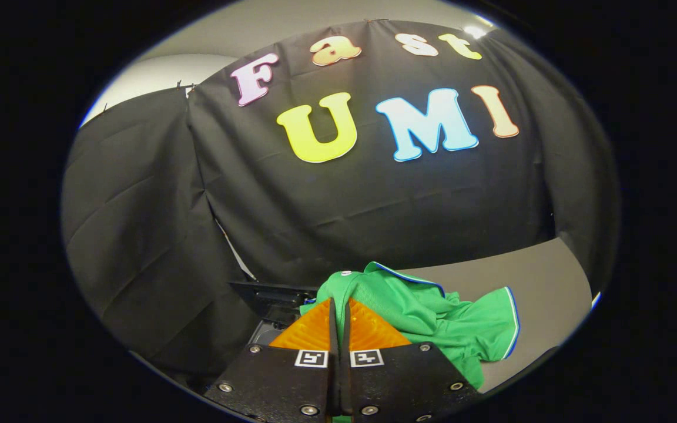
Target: Put the clothes into the washing machine and then close the washing machine lid.
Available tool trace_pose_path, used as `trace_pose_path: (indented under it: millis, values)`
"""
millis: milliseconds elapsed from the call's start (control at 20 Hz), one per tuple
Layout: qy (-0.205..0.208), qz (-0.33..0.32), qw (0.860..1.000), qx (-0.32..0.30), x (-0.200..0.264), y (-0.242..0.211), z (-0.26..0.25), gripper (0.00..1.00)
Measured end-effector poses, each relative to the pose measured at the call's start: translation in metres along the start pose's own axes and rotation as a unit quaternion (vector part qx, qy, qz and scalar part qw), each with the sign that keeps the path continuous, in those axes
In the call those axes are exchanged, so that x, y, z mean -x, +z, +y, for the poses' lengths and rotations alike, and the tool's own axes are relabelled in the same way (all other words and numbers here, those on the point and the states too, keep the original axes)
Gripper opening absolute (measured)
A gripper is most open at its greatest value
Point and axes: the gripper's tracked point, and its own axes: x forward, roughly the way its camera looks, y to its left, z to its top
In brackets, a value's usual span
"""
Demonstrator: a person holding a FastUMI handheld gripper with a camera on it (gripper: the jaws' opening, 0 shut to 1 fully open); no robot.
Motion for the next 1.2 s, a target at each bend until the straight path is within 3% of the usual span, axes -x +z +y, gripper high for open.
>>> trace_pose_path:
  millis: [750, 1200]
  values:
    - [0.044, 0.034, 0.998, 0.006, -0.044, -0.060, 0.119, 0.00]
    - [0.048, 0.051, 0.997, 0.022, -0.078, -0.101, 0.154, 0.00]
